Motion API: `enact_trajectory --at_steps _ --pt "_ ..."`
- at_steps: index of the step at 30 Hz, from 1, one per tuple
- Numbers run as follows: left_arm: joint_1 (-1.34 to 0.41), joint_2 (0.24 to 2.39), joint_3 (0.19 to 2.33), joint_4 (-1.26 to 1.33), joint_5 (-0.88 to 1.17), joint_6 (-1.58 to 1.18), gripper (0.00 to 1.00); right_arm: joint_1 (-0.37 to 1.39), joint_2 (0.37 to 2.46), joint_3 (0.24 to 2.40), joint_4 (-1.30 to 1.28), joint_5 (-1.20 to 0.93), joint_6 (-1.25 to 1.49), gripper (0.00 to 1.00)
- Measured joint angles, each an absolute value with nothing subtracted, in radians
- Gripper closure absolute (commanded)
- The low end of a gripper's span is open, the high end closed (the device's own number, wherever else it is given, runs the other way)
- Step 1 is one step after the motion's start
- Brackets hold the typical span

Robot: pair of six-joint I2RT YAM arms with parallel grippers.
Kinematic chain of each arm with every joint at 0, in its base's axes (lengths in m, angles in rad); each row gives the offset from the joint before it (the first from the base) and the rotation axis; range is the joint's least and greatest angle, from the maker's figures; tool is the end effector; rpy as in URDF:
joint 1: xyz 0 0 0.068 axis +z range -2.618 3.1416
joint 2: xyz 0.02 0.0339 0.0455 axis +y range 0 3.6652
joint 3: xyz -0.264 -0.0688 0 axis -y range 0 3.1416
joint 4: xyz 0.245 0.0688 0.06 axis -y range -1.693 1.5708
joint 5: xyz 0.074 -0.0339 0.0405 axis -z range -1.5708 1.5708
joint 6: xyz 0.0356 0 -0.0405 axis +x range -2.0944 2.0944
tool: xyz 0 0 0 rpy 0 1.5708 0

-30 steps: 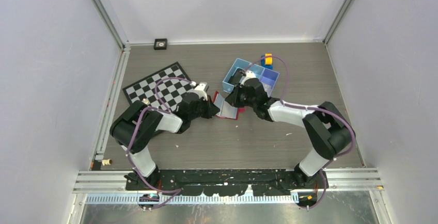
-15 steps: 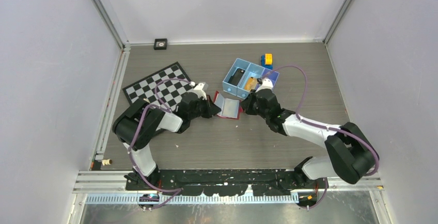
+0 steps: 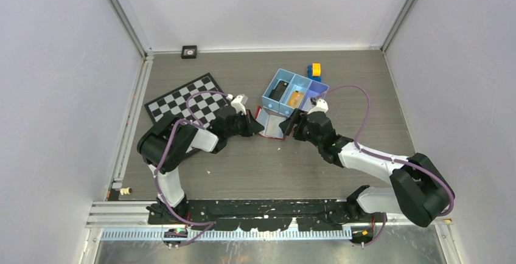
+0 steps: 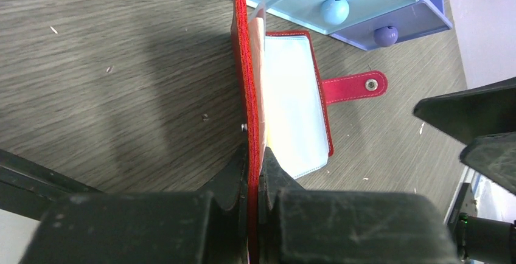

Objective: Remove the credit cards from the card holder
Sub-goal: Pick up the card holder from the center of the board.

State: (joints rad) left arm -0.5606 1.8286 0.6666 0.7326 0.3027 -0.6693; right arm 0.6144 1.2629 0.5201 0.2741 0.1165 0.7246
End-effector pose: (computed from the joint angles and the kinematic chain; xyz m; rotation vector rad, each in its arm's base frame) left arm 0.2806 -0.1887 0.1229 0.0930 2.1497 -1.0599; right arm 0.2137 0.1457 0.1942 0.1919 2.1045 0.7089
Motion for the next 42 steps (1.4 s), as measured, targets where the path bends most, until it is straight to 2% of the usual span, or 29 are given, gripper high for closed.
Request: enact_trajectory --at_steps 5,17,23,26,27,29,30,31,32,33,38,42 --pt "-0.561 1.829 0.607 0.798 0.31 -0.704 1.0 0.613 1.263 0.481 0.267 0.128 0.759 0.21" --pt "-0.561 1.905 0.487 1.11 0.385 -0.828 1.0 0.613 1.213 0.471 0.23 0.16 0.803 0.21" --pt "-0.561 1.876 0.45 1.111 0.364 -0.831 1.0 0.613 1.295 0.473 0.232 0.212 0.811 0.3" --pt "-0.561 1.879 0.45 1.118 0.355 -0.832 1.0 0.613 1.393 0.483 0.234 0.229 0.797 0.46" --pt "-0.561 1.883 0.451 1.122 0.353 -0.832 1.0 0.613 1.42 0.489 0.244 0.236 0.791 0.56" --pt "-0.561 1.901 0.456 1.135 0.351 -0.833 1.0 0.613 1.463 0.515 0.262 0.234 0.775 0.85" --pt "-0.561 1.908 0.457 1.139 0.351 -0.834 1.0 0.613 1.482 0.523 0.274 0.228 0.767 0.95" --pt "-0.561 1.912 0.457 1.144 0.35 -0.834 1.0 0.613 1.499 0.528 0.285 0.22 0.762 0.98" --pt "-0.561 1.913 0.457 1.147 0.347 -0.834 0.98 0.613 1.509 0.53 0.289 0.214 0.753 0.99" --pt "-0.561 1.913 0.457 1.148 0.341 -0.833 0.9 0.612 1.514 0.529 0.291 0.208 0.751 1.0" --pt "-0.562 1.91 0.476 1.134 0.333 -0.821 0.43 0.607 1.499 0.527 0.318 0.171 0.731 0.99" --pt "-0.572 1.913 0.575 1.066 0.35 -0.794 0.25 0.607 1.443 0.523 0.323 0.126 0.712 1.0"
